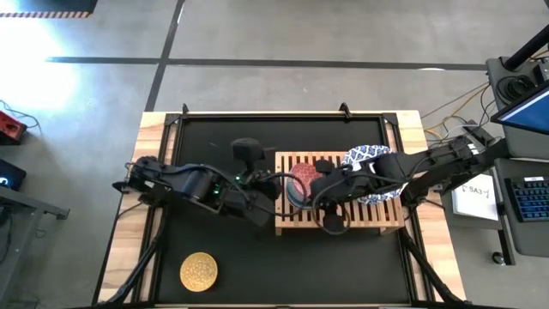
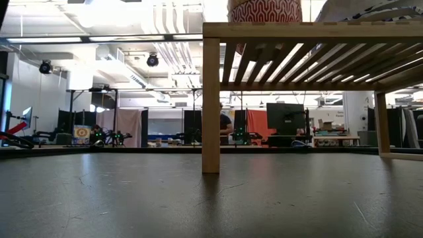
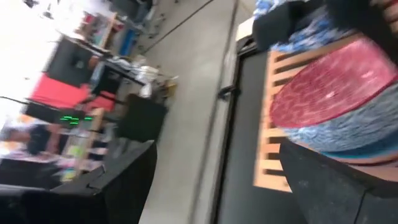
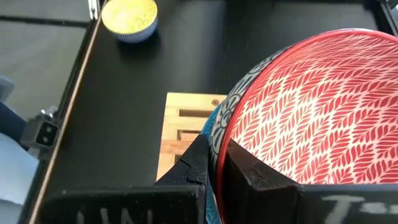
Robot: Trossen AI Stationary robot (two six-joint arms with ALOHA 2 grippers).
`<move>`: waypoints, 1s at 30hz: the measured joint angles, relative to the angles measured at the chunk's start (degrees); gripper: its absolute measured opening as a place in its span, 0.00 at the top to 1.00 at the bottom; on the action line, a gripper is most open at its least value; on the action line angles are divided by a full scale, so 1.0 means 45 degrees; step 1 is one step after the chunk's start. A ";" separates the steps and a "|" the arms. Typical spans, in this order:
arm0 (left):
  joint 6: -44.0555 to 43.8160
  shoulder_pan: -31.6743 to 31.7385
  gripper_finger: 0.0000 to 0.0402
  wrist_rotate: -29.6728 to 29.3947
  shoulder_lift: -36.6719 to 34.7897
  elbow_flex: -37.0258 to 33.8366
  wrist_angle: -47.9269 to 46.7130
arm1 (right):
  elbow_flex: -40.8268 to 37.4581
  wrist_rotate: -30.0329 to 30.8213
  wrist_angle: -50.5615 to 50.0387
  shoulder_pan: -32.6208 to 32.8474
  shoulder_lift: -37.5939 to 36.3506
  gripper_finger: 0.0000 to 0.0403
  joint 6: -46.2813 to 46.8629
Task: Place and stack bowls onto a shelf
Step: Stack the small gray and orange bowl on top of the small yellow and blue bowl, then stack the small blue and yellow bowl on top of the small gray and orange bowl
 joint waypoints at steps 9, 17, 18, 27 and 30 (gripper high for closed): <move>-0.1278 -0.0714 0.20 0.2014 -0.0547 0.0000 -0.0113 | 0.0000 0.0188 -0.0419 0.0005 0.0106 0.97 -0.0511; -0.1676 -0.1033 0.20 0.2159 -0.0553 0.0000 -0.0132 | 0.0011 0.0179 -0.0736 0.0010 0.0068 0.90 -0.0541; -0.1759 -0.1040 0.20 0.2293 -0.0553 0.0000 -0.0148 | 0.0015 0.0169 -0.0742 0.0010 0.0068 0.88 -0.0545; -0.1988 -0.1150 0.20 0.3399 -0.0542 0.0000 -0.0313 | 0.1262 0.0192 -0.0785 0.0121 0.0044 0.74 -0.0915; -0.2065 -0.1204 0.20 0.3404 -0.0539 0.0000 -0.0317 | 0.1874 0.0188 -0.0804 0.0151 0.0044 0.71 -0.1126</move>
